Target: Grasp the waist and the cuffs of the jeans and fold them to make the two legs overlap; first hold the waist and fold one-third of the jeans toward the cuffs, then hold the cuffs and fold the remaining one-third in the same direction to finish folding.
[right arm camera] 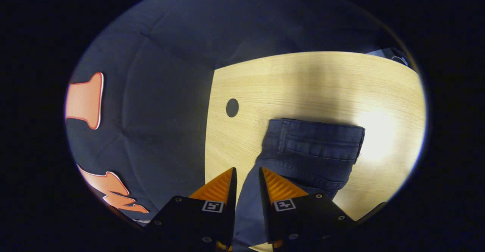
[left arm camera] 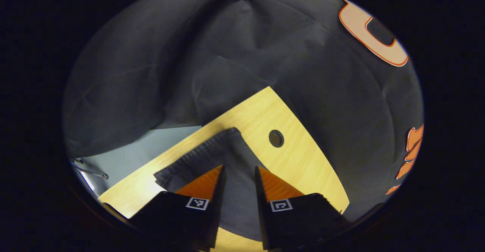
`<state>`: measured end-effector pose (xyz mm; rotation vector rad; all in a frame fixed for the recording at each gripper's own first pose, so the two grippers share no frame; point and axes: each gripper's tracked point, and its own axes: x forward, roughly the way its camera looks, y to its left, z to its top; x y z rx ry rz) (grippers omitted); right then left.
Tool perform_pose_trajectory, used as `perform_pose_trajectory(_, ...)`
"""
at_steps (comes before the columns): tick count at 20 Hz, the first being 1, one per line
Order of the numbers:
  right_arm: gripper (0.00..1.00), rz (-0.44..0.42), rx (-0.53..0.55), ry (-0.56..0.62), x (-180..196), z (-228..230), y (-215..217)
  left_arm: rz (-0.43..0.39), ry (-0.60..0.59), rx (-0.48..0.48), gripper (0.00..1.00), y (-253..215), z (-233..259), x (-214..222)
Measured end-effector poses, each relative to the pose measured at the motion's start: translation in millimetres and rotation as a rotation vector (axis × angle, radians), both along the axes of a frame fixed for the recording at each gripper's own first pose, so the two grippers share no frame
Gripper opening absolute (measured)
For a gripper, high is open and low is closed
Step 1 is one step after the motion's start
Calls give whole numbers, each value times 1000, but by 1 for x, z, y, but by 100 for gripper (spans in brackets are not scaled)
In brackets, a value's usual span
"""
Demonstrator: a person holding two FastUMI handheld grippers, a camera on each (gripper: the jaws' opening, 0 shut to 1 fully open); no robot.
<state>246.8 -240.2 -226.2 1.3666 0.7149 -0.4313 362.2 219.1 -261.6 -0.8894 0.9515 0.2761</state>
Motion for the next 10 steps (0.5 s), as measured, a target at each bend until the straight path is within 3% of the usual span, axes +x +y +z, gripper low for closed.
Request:
perform_pose_trajectory(4, 48, 78, -101, 36, -23, -12, 4, -92, -79, 93, 97, -12, 27, -1)
perform_pose_trajectory(5, 55, 95, -136, 46, -29, -13, 3, -114, -111, 130, 96, -13, 35, 0)
perform_pose_trajectory(6, 90, 107, -176, 57, -35, -16, 0, -134, -142, 162, 97, -15, 44, 1)
perform_pose_trajectory(7, 85, 119, -216, 76, -41, -20, -5, -143, -176, 192, 97, -18, 54, 1)
perform_pose_trajectory(10, 94, 145, -320, 130, -64, -33, -17, -177, -283, 274, 97, -31, 90, -13)
